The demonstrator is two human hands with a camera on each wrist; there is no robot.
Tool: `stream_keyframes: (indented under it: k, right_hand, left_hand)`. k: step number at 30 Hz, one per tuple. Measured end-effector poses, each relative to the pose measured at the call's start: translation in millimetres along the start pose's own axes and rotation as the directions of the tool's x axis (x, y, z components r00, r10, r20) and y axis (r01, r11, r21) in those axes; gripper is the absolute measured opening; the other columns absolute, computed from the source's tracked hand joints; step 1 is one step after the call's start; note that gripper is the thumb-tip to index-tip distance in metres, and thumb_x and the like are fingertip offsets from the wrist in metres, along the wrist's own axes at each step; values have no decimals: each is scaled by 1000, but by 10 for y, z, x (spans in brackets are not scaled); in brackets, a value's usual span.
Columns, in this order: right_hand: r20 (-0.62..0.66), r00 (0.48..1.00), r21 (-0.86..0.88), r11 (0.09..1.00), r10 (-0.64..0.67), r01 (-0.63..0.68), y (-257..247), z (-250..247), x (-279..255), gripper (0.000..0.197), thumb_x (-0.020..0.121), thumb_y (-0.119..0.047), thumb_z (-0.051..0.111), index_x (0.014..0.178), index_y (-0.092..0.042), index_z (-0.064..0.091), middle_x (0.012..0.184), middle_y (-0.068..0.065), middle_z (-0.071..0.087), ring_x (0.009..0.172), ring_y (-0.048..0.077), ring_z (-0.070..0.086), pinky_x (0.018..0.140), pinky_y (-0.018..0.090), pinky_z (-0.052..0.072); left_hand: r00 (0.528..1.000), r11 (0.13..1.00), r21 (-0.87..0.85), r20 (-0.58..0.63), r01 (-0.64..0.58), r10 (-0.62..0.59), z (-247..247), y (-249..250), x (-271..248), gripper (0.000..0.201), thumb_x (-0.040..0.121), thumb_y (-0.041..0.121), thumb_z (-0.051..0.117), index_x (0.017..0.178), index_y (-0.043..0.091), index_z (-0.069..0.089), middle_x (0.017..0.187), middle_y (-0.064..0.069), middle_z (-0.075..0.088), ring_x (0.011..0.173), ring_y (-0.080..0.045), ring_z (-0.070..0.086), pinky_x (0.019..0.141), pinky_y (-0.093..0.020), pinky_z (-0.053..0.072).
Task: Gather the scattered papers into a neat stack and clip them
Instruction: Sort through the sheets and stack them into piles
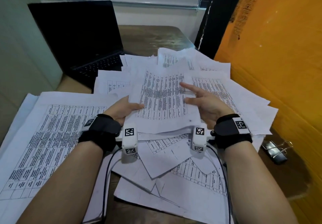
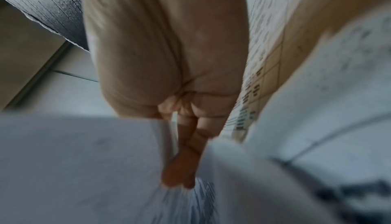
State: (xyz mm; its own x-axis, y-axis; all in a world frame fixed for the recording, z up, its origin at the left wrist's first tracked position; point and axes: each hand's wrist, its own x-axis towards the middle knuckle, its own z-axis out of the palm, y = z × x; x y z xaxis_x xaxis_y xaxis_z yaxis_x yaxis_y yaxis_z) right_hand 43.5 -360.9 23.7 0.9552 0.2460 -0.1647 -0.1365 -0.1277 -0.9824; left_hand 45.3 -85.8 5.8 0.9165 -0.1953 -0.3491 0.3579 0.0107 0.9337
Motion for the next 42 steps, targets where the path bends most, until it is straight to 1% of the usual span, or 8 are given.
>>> stream_keyframes:
  k: [4,6,10,14,19,27,37,42]
  right_hand:
    - [-350,937,-10,1000,0,-4,57,-136,10,46,94,-30,60,138,-27,49,119,7,58,97,19,61,94,37,51]
    - [-284,953,-76,989,103,-129,64,-189,-37,42,95,-27,59,131,-7,54,103,12,63,81,19,61,76,30,53]
    - [54,954,-432,868,295,-244,-32,-26,-134,28,83,-23,75,109,-17,65,87,3,73,68,16,66,62,28,51]
    - [-54,992,-287,950,113,-124,-10,29,-64,26,87,-12,69,108,4,65,71,6,68,49,13,61,47,23,49]
    - [-441,897,4,1000,-12,15,105,-237,17,14,93,-18,62,98,-6,68,101,21,72,95,39,69,90,59,52]
    - [-289,956,125,988,-47,87,28,-119,-37,25,98,-17,54,119,-7,63,116,14,70,106,28,68,91,43,55]
    - [-154,985,228,973,82,-45,-85,255,-54,53,94,-56,44,128,-17,60,117,5,71,104,22,69,81,33,57]
    - [-254,966,-5,999,42,-44,-66,103,-40,50,96,-57,41,127,-21,57,123,-2,66,111,17,63,98,37,48]
  left_hand:
    - [997,982,-179,-65,-56,45,-55,20,23,36,96,1,47,132,7,50,120,-19,64,92,-28,69,70,-41,60]
    - [991,941,-321,-120,-103,67,-85,28,54,32,96,11,52,128,8,55,116,-15,67,89,-25,72,70,-43,60]
    - [992,847,-520,-106,-112,66,-117,31,48,59,81,30,67,134,10,50,125,-15,64,105,-27,67,72,-43,60]
    - [991,847,-516,-84,-129,100,-96,24,55,32,94,25,55,119,5,59,84,-5,75,68,-15,73,56,-26,57]
    - [965,935,-266,-182,-233,189,-30,8,76,14,93,4,54,105,0,60,94,-5,67,64,-3,71,58,-18,56]
    - [981,982,-1,-41,-190,190,-16,-13,55,39,85,-12,57,121,1,54,109,-7,65,105,-24,62,106,-42,41]
    - [972,967,-141,-138,-211,192,-52,-57,114,58,98,23,51,149,18,25,145,-4,47,130,-24,48,109,-46,39]
    - [957,972,-9,-177,-234,229,-52,-72,167,53,91,-3,56,140,8,38,127,-10,58,107,-21,59,91,-29,48]
